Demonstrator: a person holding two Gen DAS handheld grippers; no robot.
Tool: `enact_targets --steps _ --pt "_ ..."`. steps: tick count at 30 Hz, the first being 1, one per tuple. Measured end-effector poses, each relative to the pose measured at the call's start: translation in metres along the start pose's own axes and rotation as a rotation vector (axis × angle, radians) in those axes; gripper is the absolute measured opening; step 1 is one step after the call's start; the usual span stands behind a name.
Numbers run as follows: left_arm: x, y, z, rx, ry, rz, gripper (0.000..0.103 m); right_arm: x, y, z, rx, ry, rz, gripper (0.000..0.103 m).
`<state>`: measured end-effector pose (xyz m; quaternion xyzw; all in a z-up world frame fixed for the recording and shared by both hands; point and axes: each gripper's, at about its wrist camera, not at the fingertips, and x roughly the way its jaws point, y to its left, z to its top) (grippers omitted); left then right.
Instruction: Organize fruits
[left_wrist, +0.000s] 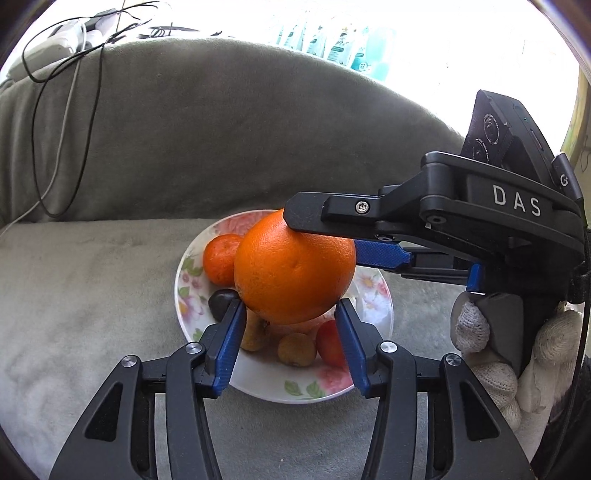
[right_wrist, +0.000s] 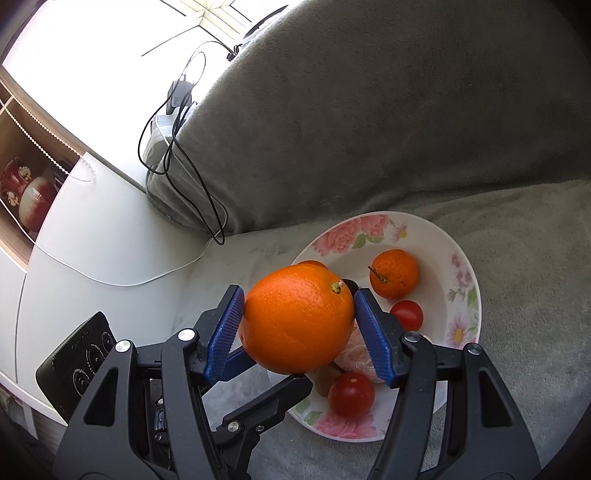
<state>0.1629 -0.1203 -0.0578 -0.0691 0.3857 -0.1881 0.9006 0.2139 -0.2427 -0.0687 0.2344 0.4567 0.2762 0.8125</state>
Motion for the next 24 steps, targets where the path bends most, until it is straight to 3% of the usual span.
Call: enact_targets --steps 11,14,22,24 --pt "-0.019 0.015 -0.007 -0.005 -0.035 0.032 0.048 -0.022 0.000 -0.002 -0.034 -0.064 -0.060 0.066" --pt "-0.025 0.017 -0.009 -0.011 -0.041 0.032 0.048 -0.027 0.002 -0.005 -0.047 -0.077 -0.076 0.074" --pt "-0.046 0.018 -0.015 -0.010 -0.069 0.039 0.057 -0.045 0.016 -0.022 -0.096 -0.118 -0.124 0.082" --pt "-0.056 0.017 -0.019 -0.009 -0.081 0.036 0.064 -0.052 0.022 -0.027 -0.109 -0.140 -0.137 0.087"
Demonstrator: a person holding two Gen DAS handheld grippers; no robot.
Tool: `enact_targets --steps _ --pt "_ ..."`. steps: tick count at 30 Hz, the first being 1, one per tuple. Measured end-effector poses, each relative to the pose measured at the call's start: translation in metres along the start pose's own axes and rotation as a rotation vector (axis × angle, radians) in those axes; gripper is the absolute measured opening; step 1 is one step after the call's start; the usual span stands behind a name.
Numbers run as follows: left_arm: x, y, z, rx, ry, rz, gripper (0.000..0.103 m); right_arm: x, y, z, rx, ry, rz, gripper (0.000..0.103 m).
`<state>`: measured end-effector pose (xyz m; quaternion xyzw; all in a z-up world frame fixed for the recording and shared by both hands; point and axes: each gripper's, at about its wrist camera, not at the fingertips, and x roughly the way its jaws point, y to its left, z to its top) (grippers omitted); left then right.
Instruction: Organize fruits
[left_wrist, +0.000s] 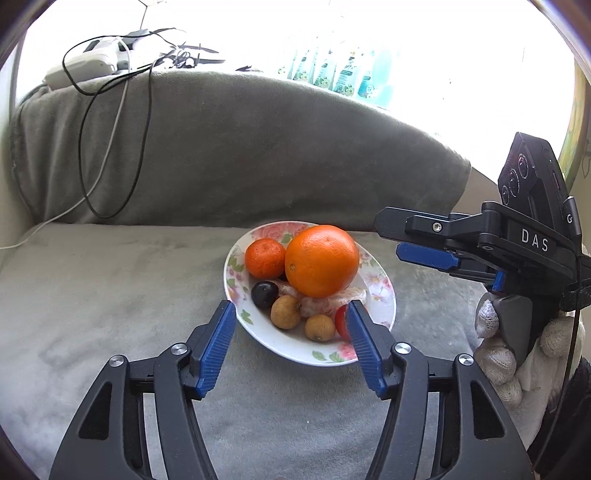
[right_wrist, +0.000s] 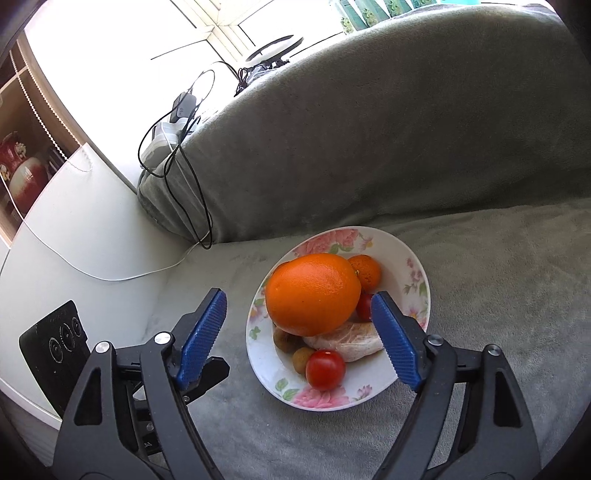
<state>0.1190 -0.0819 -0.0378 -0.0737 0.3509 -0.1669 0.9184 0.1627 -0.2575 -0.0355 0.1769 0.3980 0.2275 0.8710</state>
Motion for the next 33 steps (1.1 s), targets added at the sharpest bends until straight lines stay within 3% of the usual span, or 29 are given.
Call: enact_targets --steps 5,9,20,26,33 --pt "-0.021 -0.001 -0.003 0.005 -0.032 -0.015 0.073 -0.027 0.018 -0.007 -0.068 -0.065 -0.068 0.095" --pt "-0.044 -0.007 -0.007 0.027 -0.084 0.010 0.082 -0.048 0.033 -0.015 -0.125 -0.120 -0.140 0.096" --pt "-0.090 -0.001 -0.013 0.041 -0.156 0.060 0.082 -0.094 0.064 -0.045 -0.210 -0.246 -0.362 0.103" --pt "-0.100 -0.007 -0.018 0.065 -0.145 0.084 0.083 -0.104 0.082 -0.059 -0.269 -0.279 -0.481 0.103" --pt "-0.110 -0.013 -0.026 0.078 -0.148 0.109 0.083 -0.118 0.095 -0.069 -0.280 -0.330 -0.515 0.103"
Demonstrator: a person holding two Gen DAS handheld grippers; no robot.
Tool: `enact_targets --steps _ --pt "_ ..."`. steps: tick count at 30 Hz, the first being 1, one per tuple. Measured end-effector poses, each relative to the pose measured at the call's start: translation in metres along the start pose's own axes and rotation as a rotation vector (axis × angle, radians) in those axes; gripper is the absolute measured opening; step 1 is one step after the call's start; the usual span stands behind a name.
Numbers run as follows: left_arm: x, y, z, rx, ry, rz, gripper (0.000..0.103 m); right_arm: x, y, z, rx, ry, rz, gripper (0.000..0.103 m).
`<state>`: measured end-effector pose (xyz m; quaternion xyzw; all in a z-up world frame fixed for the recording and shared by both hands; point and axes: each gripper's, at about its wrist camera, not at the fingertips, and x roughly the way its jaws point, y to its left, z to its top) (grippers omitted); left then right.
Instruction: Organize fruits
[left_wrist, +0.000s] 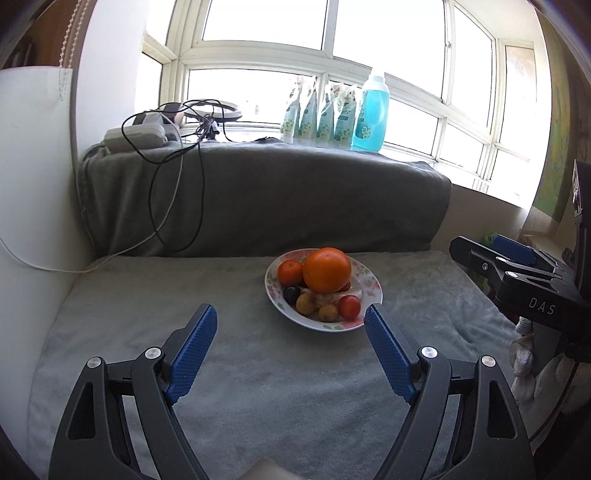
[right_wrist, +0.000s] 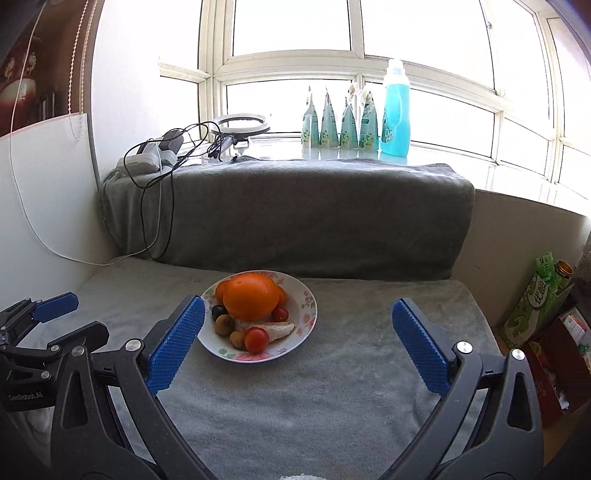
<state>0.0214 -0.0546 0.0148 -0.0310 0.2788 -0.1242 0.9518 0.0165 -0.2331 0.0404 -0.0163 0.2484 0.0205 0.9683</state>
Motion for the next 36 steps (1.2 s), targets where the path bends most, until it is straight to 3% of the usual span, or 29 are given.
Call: enact_targets --steps 16,36 --pt "-0.012 -0.002 0.000 -0.004 -0.010 0.057 0.084 -0.004 -0.004 -0.005 0.026 0.000 -0.013 0.103" --pt "-0.011 -0.001 -0.001 -0.012 -0.004 0.064 0.084 -0.005 -0.008 -0.009 0.042 0.006 -0.014 0.103"
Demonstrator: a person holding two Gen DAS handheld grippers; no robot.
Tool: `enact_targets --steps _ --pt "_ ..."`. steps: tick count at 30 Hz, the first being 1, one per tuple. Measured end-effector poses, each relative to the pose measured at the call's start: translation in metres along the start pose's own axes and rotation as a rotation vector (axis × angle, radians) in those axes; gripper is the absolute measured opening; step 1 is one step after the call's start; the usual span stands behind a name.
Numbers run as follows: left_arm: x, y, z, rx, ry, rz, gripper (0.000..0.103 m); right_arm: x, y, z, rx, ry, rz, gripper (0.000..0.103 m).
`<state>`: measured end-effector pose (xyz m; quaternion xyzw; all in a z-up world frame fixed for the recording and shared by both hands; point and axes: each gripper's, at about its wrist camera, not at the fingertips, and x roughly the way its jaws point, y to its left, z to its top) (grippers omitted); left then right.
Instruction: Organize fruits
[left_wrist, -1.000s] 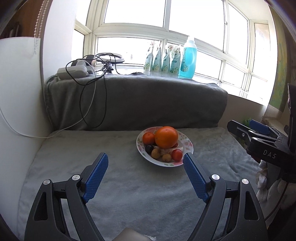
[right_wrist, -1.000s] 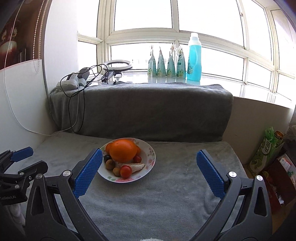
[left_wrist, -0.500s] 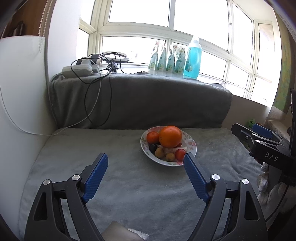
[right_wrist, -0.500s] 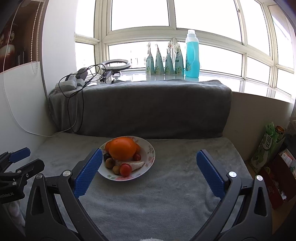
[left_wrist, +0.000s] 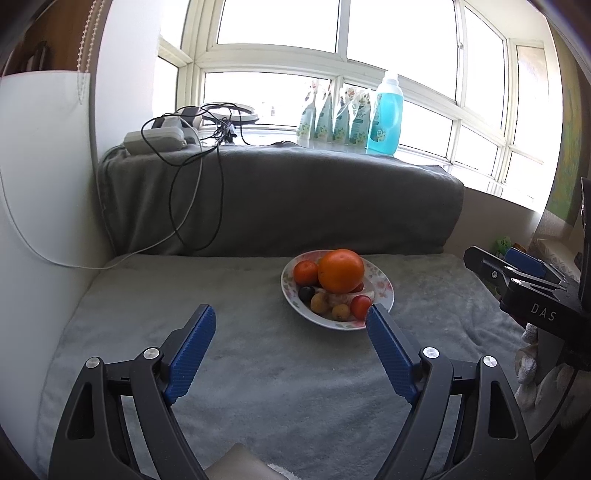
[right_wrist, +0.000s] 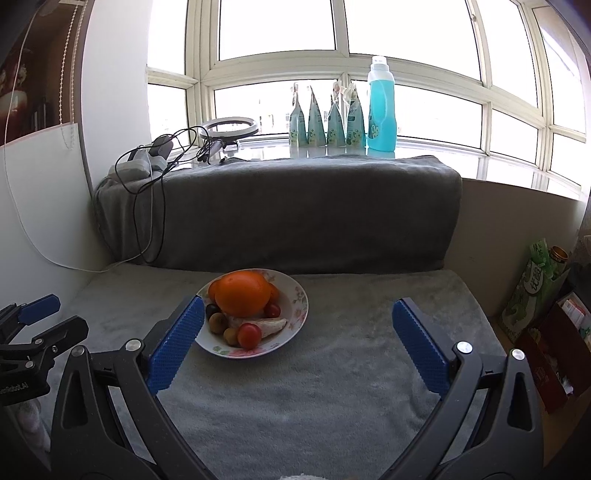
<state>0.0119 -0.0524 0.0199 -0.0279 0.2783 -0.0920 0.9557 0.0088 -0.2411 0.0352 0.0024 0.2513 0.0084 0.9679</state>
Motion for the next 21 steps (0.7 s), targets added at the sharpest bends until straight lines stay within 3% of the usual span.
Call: enact_targets --steps 21 --pt "0.0047 0.0039 -0.0018 0.003 0.008 -0.003 0.084 0.0009 -0.0016 -0.0018 0.004 0.008 0.001 0.103"
